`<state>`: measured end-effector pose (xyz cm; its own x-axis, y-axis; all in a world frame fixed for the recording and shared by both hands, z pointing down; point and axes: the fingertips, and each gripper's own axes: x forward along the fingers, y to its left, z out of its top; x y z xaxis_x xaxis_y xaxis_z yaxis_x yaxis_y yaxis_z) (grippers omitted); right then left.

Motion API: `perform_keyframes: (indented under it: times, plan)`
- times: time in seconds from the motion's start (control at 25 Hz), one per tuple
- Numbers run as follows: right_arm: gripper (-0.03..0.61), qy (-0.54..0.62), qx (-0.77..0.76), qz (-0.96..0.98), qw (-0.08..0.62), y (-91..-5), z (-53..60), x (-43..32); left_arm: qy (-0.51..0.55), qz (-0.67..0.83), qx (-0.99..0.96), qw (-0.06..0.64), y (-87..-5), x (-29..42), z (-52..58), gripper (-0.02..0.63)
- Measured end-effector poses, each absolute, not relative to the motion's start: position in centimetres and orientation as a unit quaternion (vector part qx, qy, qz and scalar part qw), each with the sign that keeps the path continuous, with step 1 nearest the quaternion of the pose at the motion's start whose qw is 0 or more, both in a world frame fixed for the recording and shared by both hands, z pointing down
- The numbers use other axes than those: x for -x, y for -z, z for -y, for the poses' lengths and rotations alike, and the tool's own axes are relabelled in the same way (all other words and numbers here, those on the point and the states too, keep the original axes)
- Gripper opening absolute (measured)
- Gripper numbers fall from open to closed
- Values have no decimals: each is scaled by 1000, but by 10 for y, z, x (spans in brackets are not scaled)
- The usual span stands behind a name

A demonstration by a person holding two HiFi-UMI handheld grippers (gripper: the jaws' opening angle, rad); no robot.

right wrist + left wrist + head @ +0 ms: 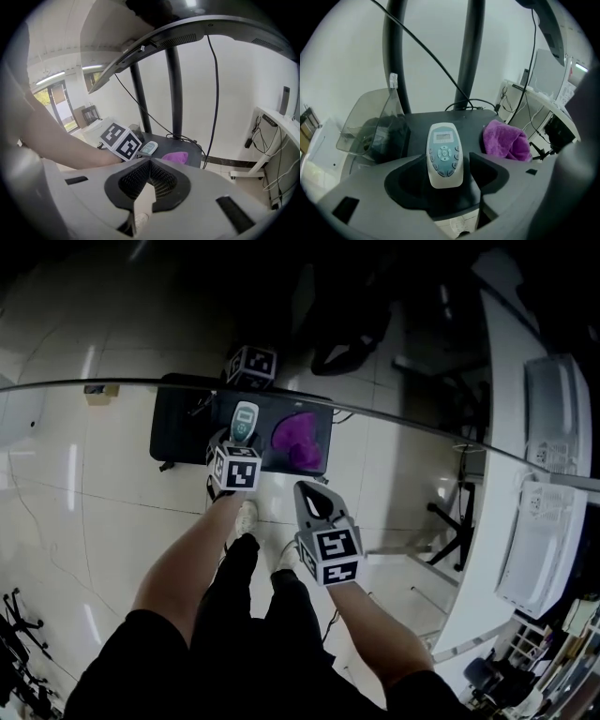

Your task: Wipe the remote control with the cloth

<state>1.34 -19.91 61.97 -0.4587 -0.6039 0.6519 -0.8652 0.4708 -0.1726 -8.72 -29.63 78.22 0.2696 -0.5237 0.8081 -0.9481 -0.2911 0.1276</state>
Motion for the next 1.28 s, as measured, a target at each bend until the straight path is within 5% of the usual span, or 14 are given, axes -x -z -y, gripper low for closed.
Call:
perform_keyframes:
  times: [0.52, 0.96, 1.28]
  plan:
    - [31, -247, -463, 802, 285, -650, 222, -22, -346, 494, -732, 318, -784, 90, 292, 242]
    - [242, -227, -471, 766, 373, -730, 277, -42, -322, 458, -769, 307, -704, 106, 237, 241]
    - [245, -283, -474, 739, 386, -780, 302, -40, -317, 448, -792, 268, -669, 100, 224, 241]
